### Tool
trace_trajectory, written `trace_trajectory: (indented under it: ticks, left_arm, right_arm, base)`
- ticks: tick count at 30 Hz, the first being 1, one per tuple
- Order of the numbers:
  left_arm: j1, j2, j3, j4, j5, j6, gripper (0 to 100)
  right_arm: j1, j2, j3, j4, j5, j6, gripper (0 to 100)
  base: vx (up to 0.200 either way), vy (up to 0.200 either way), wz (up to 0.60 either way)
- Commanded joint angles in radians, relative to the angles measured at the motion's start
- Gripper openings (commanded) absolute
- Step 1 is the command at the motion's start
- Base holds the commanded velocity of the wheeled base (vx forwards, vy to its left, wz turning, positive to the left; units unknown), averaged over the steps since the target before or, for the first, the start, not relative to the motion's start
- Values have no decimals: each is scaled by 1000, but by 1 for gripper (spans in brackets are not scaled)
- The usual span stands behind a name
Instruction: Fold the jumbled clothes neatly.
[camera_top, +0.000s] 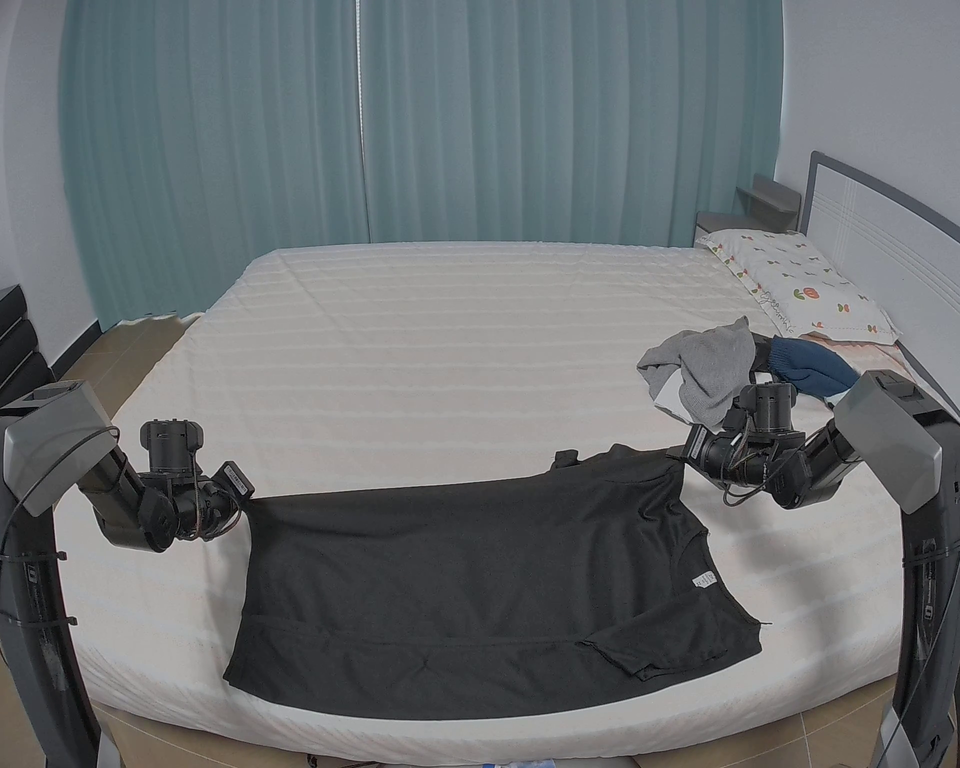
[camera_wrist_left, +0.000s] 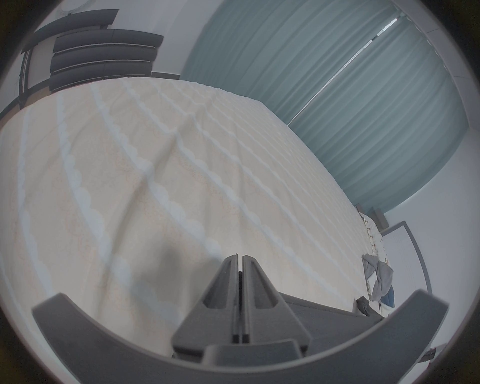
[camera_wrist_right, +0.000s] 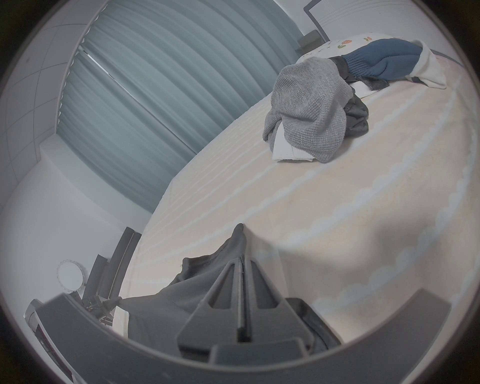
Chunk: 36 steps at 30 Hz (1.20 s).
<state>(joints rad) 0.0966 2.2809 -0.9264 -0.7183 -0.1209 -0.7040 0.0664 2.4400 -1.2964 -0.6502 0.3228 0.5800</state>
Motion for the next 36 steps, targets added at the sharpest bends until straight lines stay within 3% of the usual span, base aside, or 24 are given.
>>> trace_trajectory:
  ticks: [1, 16, 21, 31, 36]
  left_arm:
    - [-12, -49, 34, 0, 0, 21, 0]
    - [-9, -126, 104, -1, 0, 49, 0]
    - [-5, -141, 138, -1, 0, 97, 0]
    - [-9, -138, 291, -6, 0, 225, 0]
    - [-29, -144, 347, -3, 0, 236, 0]
  right_arm:
    - [-2, -65, 60, 0, 9, -15, 0]
    - [-10, -202, 264, -51, 25, -25, 0]
    - [-10, -225, 318, -54, 27, -42, 0]
    - [-10, -259, 516, -57, 47, -259, 0]
    - [-10, -249, 571, -57, 45, -324, 0]
  base:
    - [0, 0, 0]
    - [0, 0, 0]
    - [0, 0, 0]
    - [0, 0, 0]
    - [0, 0, 0]
